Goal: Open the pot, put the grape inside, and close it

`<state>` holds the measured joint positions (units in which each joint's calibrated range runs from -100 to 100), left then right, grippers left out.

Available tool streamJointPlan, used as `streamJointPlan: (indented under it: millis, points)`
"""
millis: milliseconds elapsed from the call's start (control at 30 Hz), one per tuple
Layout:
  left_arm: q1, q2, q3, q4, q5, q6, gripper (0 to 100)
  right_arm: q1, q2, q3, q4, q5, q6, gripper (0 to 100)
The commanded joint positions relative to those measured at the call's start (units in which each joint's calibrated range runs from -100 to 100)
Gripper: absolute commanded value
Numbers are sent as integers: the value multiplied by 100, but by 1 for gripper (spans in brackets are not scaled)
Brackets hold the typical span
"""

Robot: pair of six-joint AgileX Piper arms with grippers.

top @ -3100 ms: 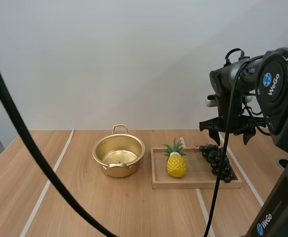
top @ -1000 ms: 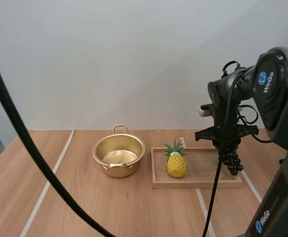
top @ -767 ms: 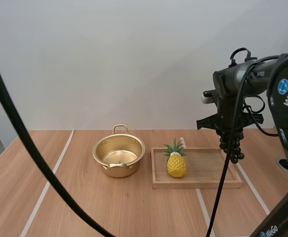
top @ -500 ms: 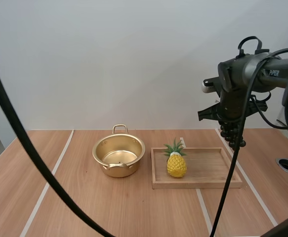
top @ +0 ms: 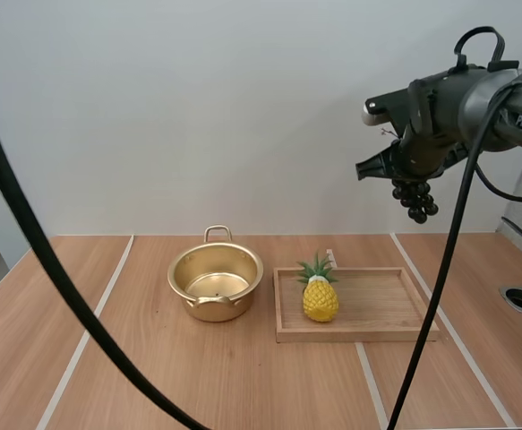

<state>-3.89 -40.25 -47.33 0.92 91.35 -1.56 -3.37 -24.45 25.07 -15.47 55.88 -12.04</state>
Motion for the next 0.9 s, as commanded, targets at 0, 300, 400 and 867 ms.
streamJointPlan:
  millis: [0, 300, 400, 867]
  points:
    - [-15, 32, -28, -92, 33, -12, 0, -7, -98, -402, 726, -104, -656, 0]
    - [-15, 32, -28, 304, 125, 21, 0, 405, -98, -1165, 3960, 2205, -3337, 0]
    - [-15, 32, -28, 314, 125, 21, 0, 626, -98, -1165, 4345, 2701, -3540, 0]
    - [-15, 32, -28, 315, 396, 241, 0, 1741, -75, -1150, 4208, 3322, -3969, 0]
